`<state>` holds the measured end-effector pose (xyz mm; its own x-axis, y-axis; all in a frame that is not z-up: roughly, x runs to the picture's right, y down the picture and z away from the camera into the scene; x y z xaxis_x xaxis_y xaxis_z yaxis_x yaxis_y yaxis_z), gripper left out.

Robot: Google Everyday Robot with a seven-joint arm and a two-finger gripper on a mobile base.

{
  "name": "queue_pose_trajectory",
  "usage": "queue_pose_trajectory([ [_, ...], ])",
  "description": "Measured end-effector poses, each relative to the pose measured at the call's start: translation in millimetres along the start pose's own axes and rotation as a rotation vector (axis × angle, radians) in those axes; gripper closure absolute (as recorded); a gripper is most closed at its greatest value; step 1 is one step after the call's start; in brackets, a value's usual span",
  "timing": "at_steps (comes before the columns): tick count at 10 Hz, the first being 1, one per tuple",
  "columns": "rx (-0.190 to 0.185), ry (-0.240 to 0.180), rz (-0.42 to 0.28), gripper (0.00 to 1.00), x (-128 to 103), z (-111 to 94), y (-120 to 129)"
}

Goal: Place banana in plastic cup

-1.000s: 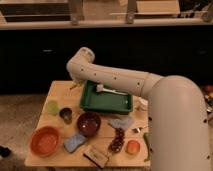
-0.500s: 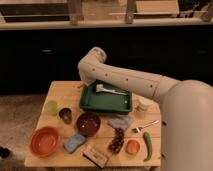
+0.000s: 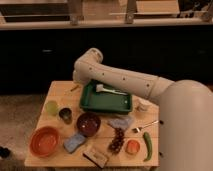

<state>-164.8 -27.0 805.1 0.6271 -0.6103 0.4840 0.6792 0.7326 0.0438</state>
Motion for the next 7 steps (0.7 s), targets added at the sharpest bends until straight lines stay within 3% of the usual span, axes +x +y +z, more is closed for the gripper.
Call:
queue_pose_trajectory([
  [7,0.014,-0.194,-0.114,0.96,-68.4,10.2,-19.6],
])
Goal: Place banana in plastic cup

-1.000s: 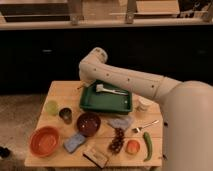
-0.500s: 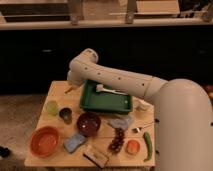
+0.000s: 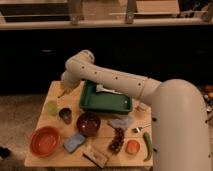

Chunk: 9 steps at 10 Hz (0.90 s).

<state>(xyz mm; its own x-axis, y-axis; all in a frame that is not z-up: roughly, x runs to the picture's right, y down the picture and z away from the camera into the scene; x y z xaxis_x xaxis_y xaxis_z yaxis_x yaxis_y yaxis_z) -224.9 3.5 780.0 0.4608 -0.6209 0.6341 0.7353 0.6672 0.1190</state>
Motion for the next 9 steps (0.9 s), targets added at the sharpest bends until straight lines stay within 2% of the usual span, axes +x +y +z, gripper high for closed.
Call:
queue_pose_trajectory([
  [3,-0.03,-0.071,-0.053,0.96,-22.8,17.6,-7.3],
  [9,-0.129,-0.202,-0.148,0.96,-55.1,61.0,-16.4],
])
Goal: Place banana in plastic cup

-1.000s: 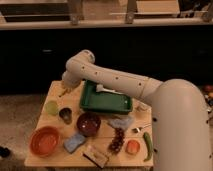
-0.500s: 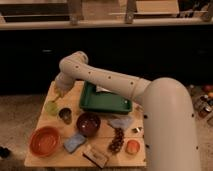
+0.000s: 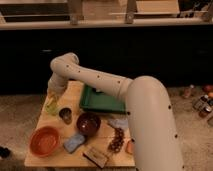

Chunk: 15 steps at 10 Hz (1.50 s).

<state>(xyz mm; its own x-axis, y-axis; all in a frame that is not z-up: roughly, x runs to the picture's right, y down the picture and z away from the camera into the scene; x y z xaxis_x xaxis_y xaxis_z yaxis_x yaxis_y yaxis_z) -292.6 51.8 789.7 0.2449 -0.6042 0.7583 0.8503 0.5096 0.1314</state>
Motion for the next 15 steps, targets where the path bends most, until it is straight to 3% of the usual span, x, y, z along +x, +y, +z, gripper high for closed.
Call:
queue_pose_trajectory([
  [11,-0.163,-0.114,-0.043,0.96,-7.8,52.2,-8.1],
  [15,-0.202,-0.127,-0.044,0.96,-9.6,64.0,-11.7],
])
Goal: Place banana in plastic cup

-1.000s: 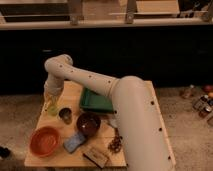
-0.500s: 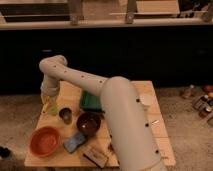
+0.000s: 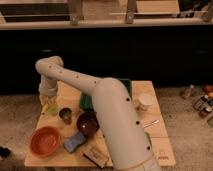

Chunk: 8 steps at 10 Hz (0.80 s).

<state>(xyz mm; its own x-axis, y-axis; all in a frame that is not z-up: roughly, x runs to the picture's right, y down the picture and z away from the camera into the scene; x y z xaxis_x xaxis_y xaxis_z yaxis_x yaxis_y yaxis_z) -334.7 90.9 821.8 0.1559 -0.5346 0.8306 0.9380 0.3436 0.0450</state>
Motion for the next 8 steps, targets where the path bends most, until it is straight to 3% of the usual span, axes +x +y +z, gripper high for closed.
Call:
queue_pose_trajectory([
  [1,-0.003,-0.004,0.004,0.95,0.9,1.5,-1.1],
  [4,-0.01,-0.034,0.022,0.71,4.3,4.0,-2.0],
  [8,-0.013,-0.058,0.055,0.29,11.7,2.5,-3.8],
])
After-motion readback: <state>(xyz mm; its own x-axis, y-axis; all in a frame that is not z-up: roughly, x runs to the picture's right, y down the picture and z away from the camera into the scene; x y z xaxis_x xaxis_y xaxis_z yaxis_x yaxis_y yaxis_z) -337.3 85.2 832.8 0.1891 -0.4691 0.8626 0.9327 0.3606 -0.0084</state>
